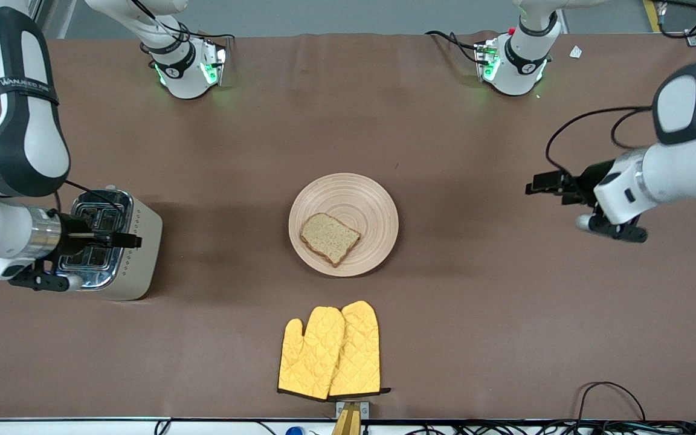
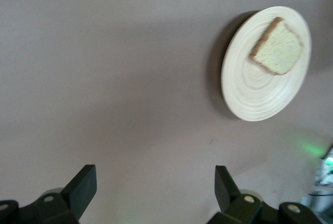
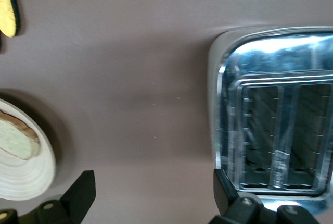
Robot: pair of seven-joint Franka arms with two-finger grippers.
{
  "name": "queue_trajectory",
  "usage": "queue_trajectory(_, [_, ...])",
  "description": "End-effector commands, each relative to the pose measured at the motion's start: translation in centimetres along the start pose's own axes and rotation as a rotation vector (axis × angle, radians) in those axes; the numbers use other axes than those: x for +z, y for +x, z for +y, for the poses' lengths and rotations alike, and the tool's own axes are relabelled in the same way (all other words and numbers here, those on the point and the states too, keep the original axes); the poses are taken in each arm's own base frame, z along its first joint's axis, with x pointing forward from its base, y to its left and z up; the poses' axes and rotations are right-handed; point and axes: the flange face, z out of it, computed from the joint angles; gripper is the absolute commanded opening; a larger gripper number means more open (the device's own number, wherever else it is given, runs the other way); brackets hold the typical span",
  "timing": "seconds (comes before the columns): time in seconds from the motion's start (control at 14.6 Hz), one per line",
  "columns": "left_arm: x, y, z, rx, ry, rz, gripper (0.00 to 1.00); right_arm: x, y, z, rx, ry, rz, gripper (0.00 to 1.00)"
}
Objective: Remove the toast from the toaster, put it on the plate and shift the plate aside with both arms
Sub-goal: 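Withdraw the right gripper while the left gripper reaches toward the plate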
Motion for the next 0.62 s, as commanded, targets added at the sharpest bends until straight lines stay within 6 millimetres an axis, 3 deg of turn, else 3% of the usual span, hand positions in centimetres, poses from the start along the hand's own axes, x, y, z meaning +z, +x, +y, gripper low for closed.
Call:
queue_trajectory(0.0, [5.0, 0.9, -1.6, 0.041, -0.124, 0.021, 1.00, -3.4, -2.8, 0.6, -0.087, -0.041, 0.019, 1.00])
queue_trajectory(0.21, [10.7, 3.0, -3.6, 0.151, -0.226, 0.015, 0.96, -7.7, -5.6, 1.3, -0.100, -0.049, 0.068, 1.00])
queue_trajectory(0.34, [14.9, 4.1, -5.2, 0.216, -0.364, 0.038, 0.88, -9.6, -7.3, 0.7, -0.115, -0.071, 0.101, 1.00])
queue_trajectory(0.55, [19.6, 6.3, -5.7, 0.256, -0.476, 0.070, 0.77, -12.7, -9.8, 0.9, -0.109, -0.082, 0.136, 1.00])
